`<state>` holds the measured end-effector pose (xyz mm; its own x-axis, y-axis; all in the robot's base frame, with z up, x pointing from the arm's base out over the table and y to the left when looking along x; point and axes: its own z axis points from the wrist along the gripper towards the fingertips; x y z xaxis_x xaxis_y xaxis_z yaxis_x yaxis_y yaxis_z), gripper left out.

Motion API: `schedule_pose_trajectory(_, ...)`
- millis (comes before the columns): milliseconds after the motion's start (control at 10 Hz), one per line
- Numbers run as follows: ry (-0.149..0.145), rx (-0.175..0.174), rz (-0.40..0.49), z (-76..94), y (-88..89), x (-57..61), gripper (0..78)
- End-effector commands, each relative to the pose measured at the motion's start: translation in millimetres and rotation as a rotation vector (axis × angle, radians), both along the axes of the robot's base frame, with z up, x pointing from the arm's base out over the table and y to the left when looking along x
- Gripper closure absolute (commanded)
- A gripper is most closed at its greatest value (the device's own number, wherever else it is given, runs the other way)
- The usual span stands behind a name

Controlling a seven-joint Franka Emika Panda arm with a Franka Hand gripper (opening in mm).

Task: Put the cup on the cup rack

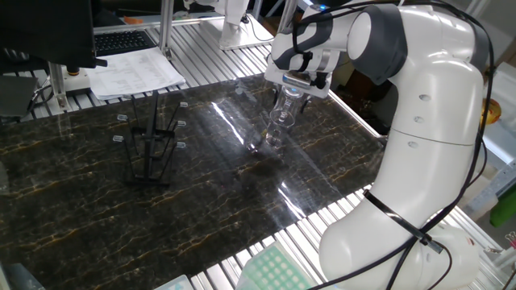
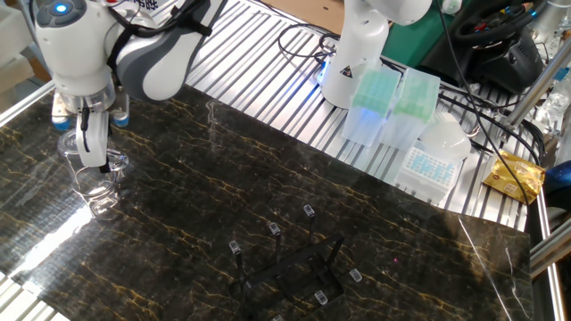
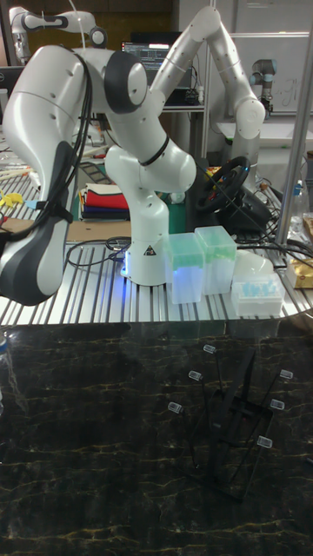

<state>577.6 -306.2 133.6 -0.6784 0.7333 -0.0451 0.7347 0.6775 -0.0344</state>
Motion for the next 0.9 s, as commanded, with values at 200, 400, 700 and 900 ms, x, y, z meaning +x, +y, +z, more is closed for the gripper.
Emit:
schedule_pose_trajectory(200,-0.005,-0.007,-0.005,1.0,-0.2,-0.9,0.1)
schedule_pose_trajectory(400,-0.006,-0.009,-0.005,0.9,-0.5,-0.9,0.1)
schedule_pose_trajectory(700,-0.006,-0.009,-0.004,0.6,-1.1,-0.9,76.4)
schedule_pose_trajectory(900,-0.006,-0.009,-0.004,0.6,-1.1,-0.9,76.4)
